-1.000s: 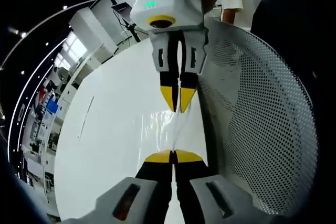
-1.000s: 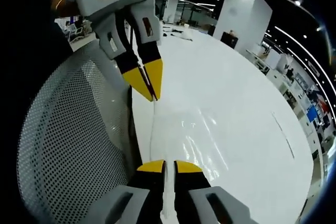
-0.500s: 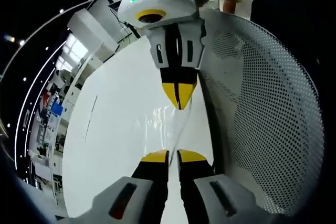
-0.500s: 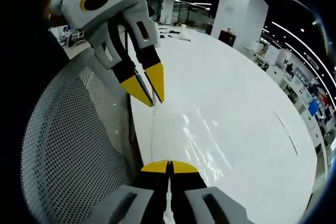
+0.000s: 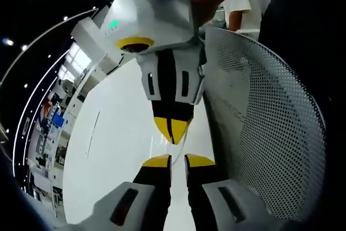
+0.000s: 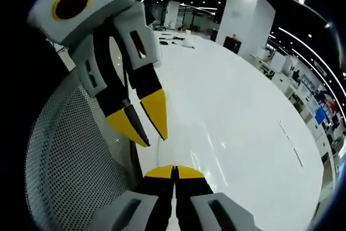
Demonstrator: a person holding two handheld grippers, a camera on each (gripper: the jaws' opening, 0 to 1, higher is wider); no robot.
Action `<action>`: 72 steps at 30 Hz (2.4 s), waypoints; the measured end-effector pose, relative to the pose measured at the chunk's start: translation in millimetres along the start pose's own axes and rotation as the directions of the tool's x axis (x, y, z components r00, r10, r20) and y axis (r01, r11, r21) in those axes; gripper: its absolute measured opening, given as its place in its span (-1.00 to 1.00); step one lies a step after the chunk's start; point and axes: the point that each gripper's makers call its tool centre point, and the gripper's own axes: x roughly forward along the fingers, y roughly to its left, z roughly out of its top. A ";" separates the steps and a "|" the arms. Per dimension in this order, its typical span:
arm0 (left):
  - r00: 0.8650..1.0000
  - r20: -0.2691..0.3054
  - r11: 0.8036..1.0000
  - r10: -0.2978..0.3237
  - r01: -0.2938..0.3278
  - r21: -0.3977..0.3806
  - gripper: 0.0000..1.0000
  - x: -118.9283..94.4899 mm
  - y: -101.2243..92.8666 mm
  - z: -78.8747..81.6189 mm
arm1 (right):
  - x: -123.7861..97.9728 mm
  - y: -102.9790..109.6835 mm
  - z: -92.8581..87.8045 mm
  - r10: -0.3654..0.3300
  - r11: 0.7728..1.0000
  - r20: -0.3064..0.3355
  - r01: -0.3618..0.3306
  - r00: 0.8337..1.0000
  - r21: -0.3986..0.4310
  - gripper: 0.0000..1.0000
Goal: Open the resealable bag by pulling the two sides of the seal apart until the entire bag opening is separated and visibly accessible.
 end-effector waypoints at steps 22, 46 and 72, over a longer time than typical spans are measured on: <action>0.998 -0.030 0.999 0.048 -0.048 0.002 -1.00 -3.3 4.5 -8.3 | -15.9 -25.7 25.0 -0.090 0.996 0.074 0.088 0.993 0.035 -1.00; 1.000 0.012 0.999 0.017 -0.017 -0.040 -1.00 -4.6 -4.8 -0.1 | -38.4 -66.2 37.2 -0.217 0.964 0.143 0.189 0.966 0.186 -1.00; 0.990 -0.010 0.988 0.142 -0.142 -0.058 -1.00 -6.9 43.5 -10.3 | -47.7 -103.0 85.4 -0.273 0.962 0.197 0.269 0.942 0.045 -1.00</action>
